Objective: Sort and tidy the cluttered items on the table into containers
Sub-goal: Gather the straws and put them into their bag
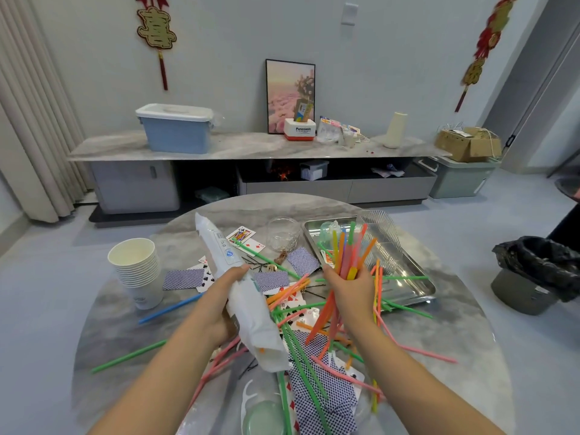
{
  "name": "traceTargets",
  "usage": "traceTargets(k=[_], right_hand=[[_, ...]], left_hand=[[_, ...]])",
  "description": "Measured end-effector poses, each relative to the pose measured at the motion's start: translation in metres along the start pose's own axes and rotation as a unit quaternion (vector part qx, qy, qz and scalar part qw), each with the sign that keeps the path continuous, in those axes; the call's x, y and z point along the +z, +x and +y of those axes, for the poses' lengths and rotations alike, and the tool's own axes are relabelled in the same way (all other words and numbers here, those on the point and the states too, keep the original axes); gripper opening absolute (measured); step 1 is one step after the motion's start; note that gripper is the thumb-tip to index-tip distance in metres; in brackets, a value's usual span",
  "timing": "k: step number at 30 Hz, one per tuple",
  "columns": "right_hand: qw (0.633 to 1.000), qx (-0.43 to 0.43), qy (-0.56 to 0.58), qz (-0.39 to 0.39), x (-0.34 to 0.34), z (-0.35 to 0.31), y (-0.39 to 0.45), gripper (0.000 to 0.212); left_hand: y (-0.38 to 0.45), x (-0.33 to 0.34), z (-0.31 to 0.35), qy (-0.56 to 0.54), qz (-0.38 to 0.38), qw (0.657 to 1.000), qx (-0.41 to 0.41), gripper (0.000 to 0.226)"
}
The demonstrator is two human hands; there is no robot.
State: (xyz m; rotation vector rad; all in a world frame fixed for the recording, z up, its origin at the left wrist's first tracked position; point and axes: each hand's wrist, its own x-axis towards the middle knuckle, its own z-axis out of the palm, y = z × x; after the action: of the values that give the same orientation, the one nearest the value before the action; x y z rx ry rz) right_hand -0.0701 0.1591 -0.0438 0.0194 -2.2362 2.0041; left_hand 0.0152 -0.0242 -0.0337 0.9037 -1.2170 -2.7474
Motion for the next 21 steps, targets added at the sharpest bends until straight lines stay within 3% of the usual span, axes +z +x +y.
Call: traceTargets(k=[6, 12, 21], right_hand=[[0.999, 0.021, 0.026, 0.018, 0.001, -0.007, 0.006, 0.015], [0.993, 0.103, -0.005, -0.054, -0.005, 0.004, 0.009, 0.013], [0.943, 0.112, -0.274, -0.151, -0.026, -0.018, 0.015, 0.029]], left_hand=[[0.008, -0.002, 0.001, -0.117, -0.022, 0.991, -0.062, 0.039], [0.013, 0.003, -0.001, -0.134, -0.045, 0.988, -0.057, 0.05], [0.014, 0.009, -0.003, -0.15, -0.052, 0.987, -0.037, 0.057]])
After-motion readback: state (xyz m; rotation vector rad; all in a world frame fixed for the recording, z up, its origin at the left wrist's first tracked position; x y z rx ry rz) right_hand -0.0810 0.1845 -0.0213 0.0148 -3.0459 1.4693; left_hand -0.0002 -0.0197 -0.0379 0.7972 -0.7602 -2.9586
